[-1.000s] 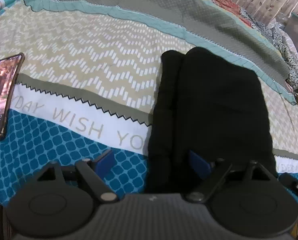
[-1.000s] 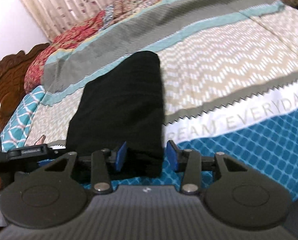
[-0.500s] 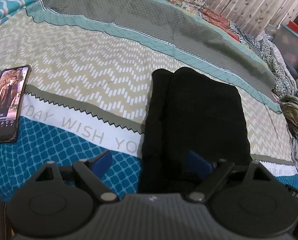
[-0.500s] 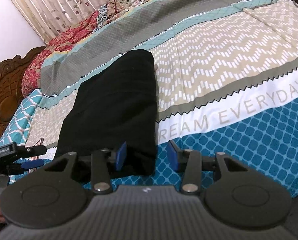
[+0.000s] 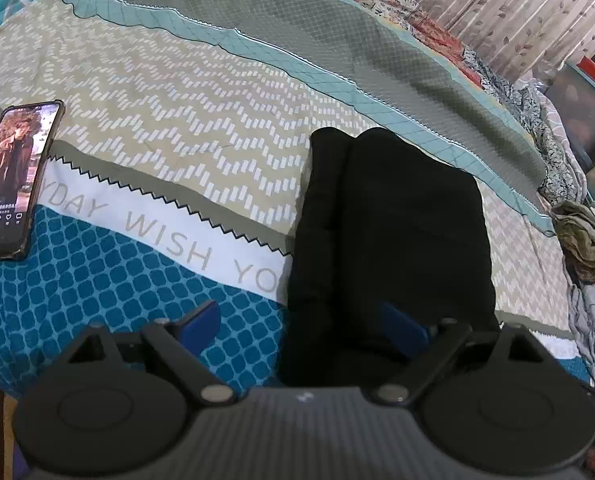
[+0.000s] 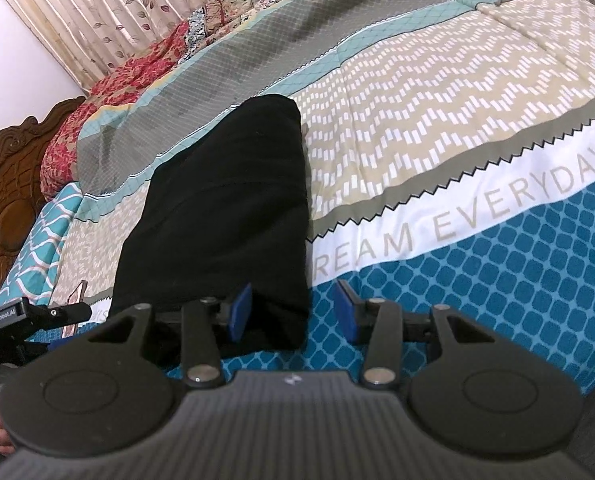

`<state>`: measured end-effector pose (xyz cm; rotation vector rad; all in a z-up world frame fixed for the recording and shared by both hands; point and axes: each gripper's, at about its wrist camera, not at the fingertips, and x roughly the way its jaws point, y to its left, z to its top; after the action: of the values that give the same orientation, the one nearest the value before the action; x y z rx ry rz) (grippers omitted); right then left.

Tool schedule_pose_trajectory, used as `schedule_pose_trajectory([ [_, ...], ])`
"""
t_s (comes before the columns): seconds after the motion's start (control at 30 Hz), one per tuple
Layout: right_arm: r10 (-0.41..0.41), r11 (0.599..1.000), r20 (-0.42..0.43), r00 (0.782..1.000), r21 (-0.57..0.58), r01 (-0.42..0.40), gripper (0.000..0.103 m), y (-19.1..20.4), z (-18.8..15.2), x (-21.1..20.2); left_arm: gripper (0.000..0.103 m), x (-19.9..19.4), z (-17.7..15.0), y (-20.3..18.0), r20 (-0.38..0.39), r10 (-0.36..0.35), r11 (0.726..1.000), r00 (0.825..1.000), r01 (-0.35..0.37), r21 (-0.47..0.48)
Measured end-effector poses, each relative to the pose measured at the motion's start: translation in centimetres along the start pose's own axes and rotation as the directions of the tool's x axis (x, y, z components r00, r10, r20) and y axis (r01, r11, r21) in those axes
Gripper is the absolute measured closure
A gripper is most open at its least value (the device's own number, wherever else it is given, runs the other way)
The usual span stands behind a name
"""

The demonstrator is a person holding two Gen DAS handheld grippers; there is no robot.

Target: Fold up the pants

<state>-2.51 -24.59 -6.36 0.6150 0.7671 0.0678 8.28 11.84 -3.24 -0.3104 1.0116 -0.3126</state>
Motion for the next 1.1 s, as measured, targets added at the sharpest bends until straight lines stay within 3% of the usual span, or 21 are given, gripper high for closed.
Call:
schedule_pose_trajectory([
  [1.1, -0.021, 0.999, -0.005, 1.000, 0.031, 0.022, 0.049, -0.13, -0.33, 0.05, 0.011, 0.66, -0.51, 0.01, -0.038, -0.007, 1.000, 0.999, 0.007, -0.003],
])
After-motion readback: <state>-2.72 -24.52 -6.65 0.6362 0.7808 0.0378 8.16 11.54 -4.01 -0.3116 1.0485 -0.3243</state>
